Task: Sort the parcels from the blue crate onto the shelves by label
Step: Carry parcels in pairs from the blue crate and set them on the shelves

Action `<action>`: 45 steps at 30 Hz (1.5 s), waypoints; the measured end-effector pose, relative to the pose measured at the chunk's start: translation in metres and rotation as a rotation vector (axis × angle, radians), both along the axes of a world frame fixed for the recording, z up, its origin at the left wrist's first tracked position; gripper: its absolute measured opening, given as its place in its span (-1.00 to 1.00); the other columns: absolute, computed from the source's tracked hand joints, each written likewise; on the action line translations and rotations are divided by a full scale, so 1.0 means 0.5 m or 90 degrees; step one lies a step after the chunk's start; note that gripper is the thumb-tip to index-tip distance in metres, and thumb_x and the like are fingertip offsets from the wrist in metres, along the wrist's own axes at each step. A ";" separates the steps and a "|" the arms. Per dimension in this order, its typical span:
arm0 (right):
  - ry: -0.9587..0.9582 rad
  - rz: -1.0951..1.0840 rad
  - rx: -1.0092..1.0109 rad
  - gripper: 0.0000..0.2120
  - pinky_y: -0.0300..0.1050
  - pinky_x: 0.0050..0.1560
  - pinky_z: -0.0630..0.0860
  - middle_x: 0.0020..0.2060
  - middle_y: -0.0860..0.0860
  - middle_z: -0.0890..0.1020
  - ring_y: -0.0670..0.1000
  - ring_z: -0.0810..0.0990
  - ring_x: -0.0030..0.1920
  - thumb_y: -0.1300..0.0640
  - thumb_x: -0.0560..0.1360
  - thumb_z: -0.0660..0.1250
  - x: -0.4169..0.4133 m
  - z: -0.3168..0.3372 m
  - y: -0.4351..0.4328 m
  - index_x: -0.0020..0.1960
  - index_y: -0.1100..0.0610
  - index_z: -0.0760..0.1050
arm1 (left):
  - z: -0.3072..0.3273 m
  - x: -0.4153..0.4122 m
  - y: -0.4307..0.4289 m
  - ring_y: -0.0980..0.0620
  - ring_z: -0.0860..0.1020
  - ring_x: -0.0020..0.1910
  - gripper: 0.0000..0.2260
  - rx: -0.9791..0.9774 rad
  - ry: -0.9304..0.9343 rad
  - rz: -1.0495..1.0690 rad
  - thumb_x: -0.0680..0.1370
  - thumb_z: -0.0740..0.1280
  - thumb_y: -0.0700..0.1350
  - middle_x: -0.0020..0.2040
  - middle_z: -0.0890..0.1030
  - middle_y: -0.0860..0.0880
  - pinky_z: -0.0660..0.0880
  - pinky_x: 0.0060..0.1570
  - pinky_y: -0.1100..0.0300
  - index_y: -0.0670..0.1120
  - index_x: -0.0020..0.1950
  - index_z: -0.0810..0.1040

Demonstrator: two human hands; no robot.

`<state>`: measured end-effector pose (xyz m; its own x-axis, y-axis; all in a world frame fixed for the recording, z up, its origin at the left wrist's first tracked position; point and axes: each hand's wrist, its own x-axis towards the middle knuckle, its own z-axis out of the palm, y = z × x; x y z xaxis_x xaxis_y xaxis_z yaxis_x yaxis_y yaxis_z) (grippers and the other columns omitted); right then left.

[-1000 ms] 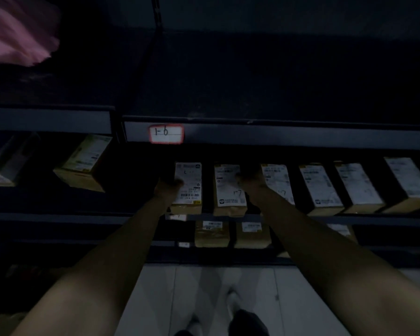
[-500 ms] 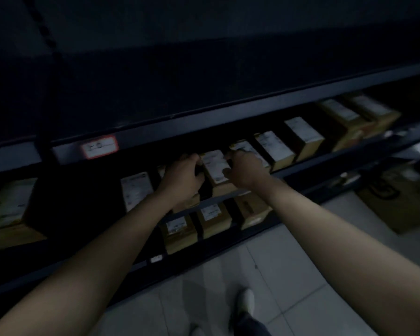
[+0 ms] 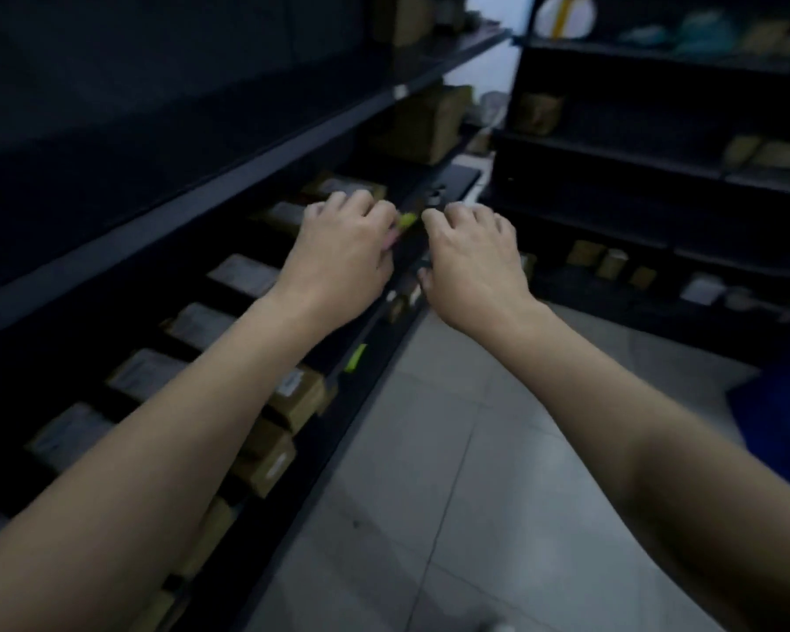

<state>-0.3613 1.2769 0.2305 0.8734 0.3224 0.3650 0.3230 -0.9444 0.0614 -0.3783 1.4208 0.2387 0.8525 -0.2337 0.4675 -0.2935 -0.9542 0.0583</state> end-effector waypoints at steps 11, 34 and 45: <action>-0.106 -0.367 -0.078 -0.56 0.14 0.41 0.15 0.32 0.18 0.40 0.21 0.31 0.36 0.09 0.54 0.27 0.066 0.082 -0.661 0.39 0.17 0.30 | 0.072 0.220 -0.673 -0.20 0.44 0.23 -0.65 0.063 -0.166 -0.276 0.50 0.29 -0.17 0.23 0.51 -0.17 0.26 0.26 -0.05 -0.15 0.28 0.46; -0.115 -0.903 -0.027 -0.60 0.11 0.32 0.22 0.24 0.18 0.48 0.22 0.38 0.27 0.08 0.52 0.29 0.236 0.078 -1.451 0.32 0.17 0.41 | 0.069 0.577 -1.602 -0.16 0.43 0.23 -0.67 -0.050 -0.109 -0.783 0.54 0.28 -0.12 0.24 0.48 -0.14 0.27 0.23 -0.01 -0.15 0.30 0.44; -0.019 -1.103 0.057 -0.61 0.11 0.28 0.26 0.25 0.17 0.49 0.22 0.40 0.26 0.05 0.54 0.25 0.195 -0.012 -1.804 0.33 0.16 0.42 | -0.031 0.571 -2.028 -0.11 0.45 0.18 -0.70 -0.027 -0.033 -0.955 0.55 0.25 -0.09 0.20 0.51 -0.10 0.31 0.18 0.02 -0.11 0.26 0.46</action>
